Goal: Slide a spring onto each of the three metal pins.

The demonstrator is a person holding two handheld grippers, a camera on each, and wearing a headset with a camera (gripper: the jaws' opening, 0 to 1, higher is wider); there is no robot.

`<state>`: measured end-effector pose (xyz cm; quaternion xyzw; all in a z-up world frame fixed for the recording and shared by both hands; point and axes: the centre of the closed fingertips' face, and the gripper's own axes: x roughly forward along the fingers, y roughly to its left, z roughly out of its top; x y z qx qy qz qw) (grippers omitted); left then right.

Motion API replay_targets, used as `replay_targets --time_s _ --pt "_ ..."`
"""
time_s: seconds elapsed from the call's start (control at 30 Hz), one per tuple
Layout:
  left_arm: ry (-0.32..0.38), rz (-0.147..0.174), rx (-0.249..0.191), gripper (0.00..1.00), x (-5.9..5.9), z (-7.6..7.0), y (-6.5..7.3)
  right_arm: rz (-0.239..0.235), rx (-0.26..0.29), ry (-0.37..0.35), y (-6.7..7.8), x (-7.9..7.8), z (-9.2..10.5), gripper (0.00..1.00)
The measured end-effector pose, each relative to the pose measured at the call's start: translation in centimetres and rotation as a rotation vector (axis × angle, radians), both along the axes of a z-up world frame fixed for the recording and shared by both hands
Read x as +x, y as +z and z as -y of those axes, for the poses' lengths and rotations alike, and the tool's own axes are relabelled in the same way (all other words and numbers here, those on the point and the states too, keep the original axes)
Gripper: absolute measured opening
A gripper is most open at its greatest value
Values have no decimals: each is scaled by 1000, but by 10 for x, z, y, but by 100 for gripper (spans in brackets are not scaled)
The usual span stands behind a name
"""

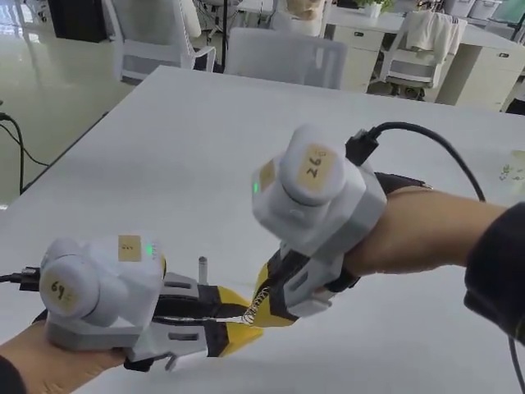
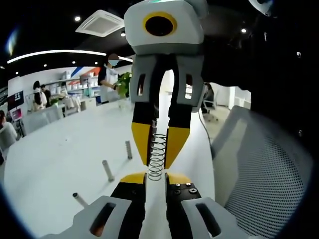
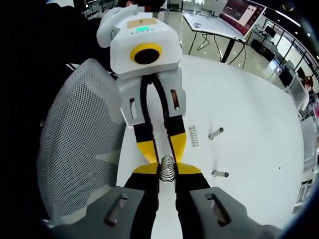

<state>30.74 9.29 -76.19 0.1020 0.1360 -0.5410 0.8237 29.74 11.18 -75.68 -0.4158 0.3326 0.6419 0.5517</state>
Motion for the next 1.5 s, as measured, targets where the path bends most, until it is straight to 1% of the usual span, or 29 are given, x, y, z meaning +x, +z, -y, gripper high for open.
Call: replay_targets --time_s 0.17,0.53,0.8,0.93,1.1,1.2,1.5 --pt "15 -4 -4 7 1 -4 -1 5 -16 -4 -2 3 3 8" --pt "58 -15 -11 13 3 -17 -6 31 -53 -28 -3 15 16 8" --pt "108 -25 -21 21 5 -32 -8 43 -64 -43 -3 23 22 8" --pt "134 -28 -24 25 6 -38 -8 61 -81 -51 -5 28 26 8" --pt "163 -32 -32 30 7 -46 -9 60 -81 -59 -4 31 27 8" --pt "184 -34 -33 35 8 -50 -10 64 -83 -64 -3 34 29 8" --pt "239 -39 -39 41 11 -68 -12 78 -88 -82 1 45 32 8"
